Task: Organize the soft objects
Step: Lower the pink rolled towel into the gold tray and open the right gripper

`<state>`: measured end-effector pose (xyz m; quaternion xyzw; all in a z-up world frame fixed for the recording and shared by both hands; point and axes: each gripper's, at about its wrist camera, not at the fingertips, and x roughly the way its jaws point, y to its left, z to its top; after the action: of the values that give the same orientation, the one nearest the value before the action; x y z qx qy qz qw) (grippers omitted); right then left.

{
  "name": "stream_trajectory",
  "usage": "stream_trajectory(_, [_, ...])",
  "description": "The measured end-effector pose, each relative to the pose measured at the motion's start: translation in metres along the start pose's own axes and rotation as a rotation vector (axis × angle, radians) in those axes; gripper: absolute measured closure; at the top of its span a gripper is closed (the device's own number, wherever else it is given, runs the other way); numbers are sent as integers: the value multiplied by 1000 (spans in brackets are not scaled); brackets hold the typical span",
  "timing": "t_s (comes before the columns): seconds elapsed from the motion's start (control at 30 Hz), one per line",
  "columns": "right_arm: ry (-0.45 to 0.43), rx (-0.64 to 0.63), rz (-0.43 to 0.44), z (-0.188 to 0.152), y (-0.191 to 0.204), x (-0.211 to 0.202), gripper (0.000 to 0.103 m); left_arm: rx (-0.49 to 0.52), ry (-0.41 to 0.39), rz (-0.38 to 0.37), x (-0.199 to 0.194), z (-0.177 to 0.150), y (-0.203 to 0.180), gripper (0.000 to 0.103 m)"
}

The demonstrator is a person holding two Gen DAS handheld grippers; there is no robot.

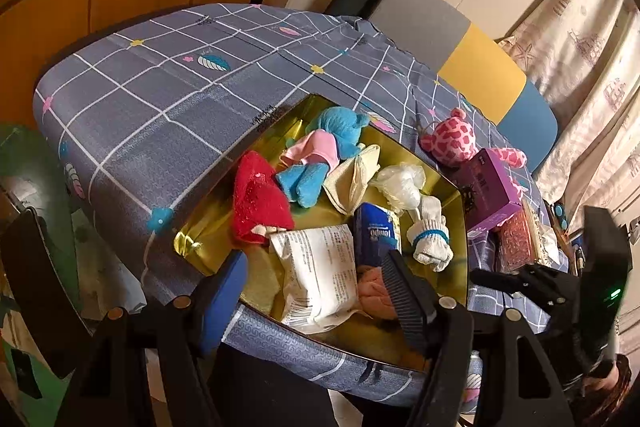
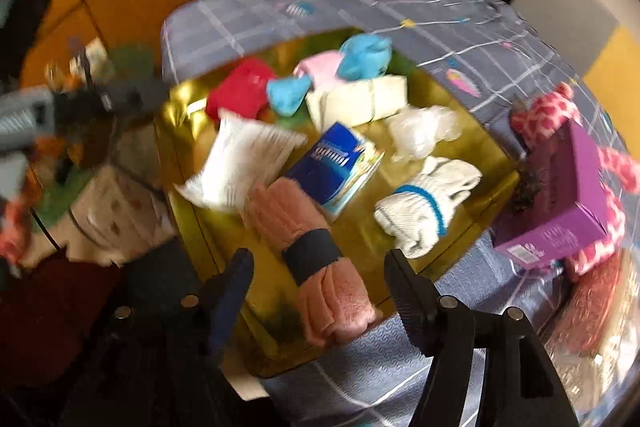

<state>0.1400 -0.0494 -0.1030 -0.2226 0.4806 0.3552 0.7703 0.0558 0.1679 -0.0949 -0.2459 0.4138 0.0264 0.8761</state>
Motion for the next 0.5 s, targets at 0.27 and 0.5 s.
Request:
stream_trajectory(0.27, [-83,240,35,-28,-19,-24,35,16,34,-36,8,-6,-12,33])
stream_trajectory(0.5, [-176,377,31,-52,-34,-38,36,79,48,-107,10,-12,-34,33])
